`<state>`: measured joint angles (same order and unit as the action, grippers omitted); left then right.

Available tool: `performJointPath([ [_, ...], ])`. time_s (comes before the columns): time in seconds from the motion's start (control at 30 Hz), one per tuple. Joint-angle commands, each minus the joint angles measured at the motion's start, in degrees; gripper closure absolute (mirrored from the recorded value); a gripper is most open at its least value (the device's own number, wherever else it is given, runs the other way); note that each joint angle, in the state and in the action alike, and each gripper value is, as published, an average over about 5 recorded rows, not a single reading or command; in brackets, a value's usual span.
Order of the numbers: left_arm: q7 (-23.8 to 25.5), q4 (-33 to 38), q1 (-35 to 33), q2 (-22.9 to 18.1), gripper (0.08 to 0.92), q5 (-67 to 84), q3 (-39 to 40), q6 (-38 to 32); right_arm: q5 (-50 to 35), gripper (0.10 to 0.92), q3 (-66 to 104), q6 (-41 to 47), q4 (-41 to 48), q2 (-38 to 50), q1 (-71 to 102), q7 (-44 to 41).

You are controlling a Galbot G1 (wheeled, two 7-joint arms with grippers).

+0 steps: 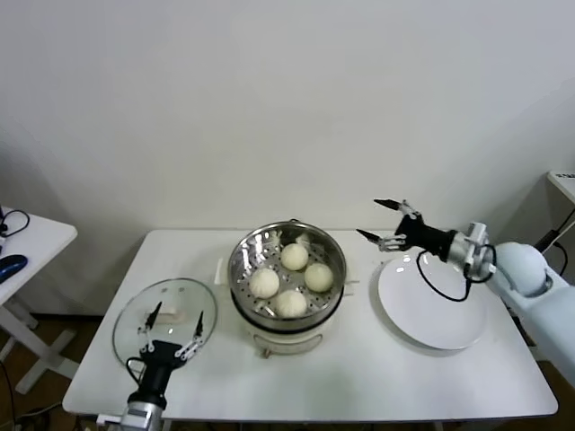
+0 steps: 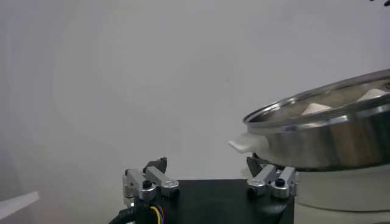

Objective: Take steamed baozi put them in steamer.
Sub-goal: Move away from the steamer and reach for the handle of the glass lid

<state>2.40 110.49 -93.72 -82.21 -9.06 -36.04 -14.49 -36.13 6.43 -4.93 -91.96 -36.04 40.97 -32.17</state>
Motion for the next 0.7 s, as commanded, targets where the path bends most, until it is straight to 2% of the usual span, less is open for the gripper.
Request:
performJointPath([
  [0.03,-0.25,0.03,-0.8,-0.26,0.177,-2.13,-0.06,-0.04,5.68,0.203,35.66,-3.79,-7.51,-16.41,35.31,8.19],
  [0.33,-2.95,-0.33,1.35,1.07,0.177,-12.71,-4.23,5.32,6.92,0.203,36.85,-5.42,-13.41,-27.03,47.02,10.62],
  [0.7,-5.11,-0.64,5.69,3.88,0.177,-57.92,-8.76,9.38,6.72,0.203,36.93,-8.03,-12.88,-31.53,50.17,10.14],
])
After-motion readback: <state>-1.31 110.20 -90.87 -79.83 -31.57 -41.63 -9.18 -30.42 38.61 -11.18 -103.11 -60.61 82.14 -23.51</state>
